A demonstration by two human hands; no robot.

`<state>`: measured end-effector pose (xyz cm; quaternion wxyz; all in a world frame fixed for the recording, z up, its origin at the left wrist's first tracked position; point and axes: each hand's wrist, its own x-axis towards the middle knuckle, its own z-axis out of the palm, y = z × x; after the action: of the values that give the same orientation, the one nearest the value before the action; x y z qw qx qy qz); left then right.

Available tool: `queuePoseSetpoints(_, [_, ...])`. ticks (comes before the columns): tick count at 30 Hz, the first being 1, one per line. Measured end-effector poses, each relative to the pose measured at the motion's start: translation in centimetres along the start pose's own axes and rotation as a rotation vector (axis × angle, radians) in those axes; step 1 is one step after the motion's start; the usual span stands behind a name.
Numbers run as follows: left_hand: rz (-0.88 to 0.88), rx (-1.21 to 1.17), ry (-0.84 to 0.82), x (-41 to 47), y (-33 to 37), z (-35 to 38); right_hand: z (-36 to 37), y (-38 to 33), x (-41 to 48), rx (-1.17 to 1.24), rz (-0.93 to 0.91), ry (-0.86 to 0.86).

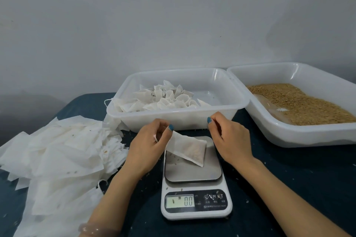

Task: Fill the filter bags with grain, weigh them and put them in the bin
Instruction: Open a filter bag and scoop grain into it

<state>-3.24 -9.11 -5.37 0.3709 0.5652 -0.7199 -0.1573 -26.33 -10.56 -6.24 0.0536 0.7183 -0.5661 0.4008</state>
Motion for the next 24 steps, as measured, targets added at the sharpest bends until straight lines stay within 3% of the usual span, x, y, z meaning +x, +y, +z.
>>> queuePoseSetpoints(9, [-0.015, 0.115, 0.041, 0.0, -0.1, -0.2, 0.5, 0.6, -0.3, -0.027, 0.049, -0.035])
queuePoseSetpoints(24, [0.008, 0.136, -0.025, -0.9, 1.1, 0.8, 0.9, 1.4, -0.3, -0.048, 0.092, -0.097])
